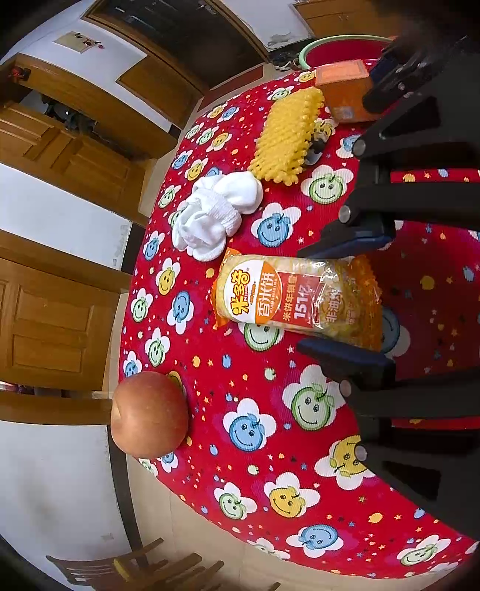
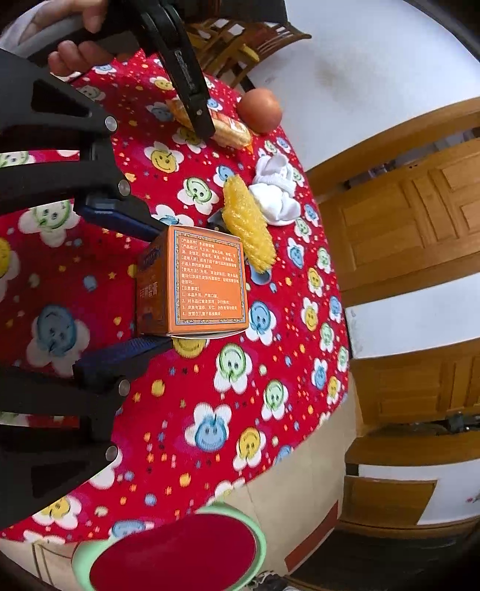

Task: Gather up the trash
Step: 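Carry the orange box over the bucket with the right gripper and release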

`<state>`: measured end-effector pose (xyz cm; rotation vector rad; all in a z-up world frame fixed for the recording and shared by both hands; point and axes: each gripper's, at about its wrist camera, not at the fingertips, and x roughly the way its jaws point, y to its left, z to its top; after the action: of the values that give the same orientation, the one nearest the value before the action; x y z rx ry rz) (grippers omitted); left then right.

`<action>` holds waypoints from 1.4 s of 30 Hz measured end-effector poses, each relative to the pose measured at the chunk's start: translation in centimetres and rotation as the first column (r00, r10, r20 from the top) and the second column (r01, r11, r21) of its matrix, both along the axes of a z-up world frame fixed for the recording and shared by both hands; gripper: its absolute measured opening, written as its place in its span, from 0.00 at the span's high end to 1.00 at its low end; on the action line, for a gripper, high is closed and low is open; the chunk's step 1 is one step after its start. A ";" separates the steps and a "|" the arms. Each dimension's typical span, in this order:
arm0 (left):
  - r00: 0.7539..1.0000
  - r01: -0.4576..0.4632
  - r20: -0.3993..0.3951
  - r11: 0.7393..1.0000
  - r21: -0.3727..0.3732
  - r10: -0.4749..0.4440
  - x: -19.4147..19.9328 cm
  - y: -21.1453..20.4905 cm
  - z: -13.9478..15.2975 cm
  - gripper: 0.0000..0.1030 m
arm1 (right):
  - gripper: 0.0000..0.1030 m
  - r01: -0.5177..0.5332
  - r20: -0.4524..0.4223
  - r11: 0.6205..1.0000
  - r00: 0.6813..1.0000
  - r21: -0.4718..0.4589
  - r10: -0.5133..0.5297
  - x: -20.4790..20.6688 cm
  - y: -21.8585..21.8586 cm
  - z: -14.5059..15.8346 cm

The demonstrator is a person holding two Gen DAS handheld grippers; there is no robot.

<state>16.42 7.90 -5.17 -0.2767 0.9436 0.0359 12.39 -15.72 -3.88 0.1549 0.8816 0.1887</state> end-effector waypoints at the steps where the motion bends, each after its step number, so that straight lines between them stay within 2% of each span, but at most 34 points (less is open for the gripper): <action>1: 1.000 0.001 0.001 1.000 0.002 -0.001 0.0 -0.1 0.1 0.59 | 0.48 0.003 0.008 1.000 1.000 0.002 -0.003 -0.4 -0.4 0.3; 12: 0.998 0.048 0.045 0.998 0.032 -0.050 -0.9 -2.6 2.4 0.59 | 0.48 0.071 0.068 0.997 0.995 0.029 -0.073 -4.3 -4.9 3.1; 23: 0.983 0.158 0.091 0.987 0.030 -0.160 -3.3 -7.4 5.7 0.59 | 0.48 0.198 0.114 0.978 0.972 0.067 -0.204 -7.4 -11.5 5.0; 32: 0.952 0.289 0.100 0.957 0.006 -0.288 -4.6 -13.4 7.0 0.59 | 0.48 0.328 0.094 0.941 0.937 0.080 -0.335 -9.1 -17.5 4.2; 37: 0.929 0.362 0.093 0.932 -0.023 -0.359 -4.9 -17.2 7.0 0.59 | 0.48 0.396 0.063 0.915 0.914 0.075 -0.401 -9.3 -20.9 2.9; 42: 0.904 0.423 0.080 0.906 -0.022 -0.420 -4.9 -20.7 6.7 0.59 | 0.46 0.442 0.040 0.894 0.894 0.074 -0.446 -9.5 -23.6 1.8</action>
<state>11.51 -12.84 1.52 -0.1036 0.9150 -0.3904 2.86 -39.37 -2.06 0.4040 0.7623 -0.2085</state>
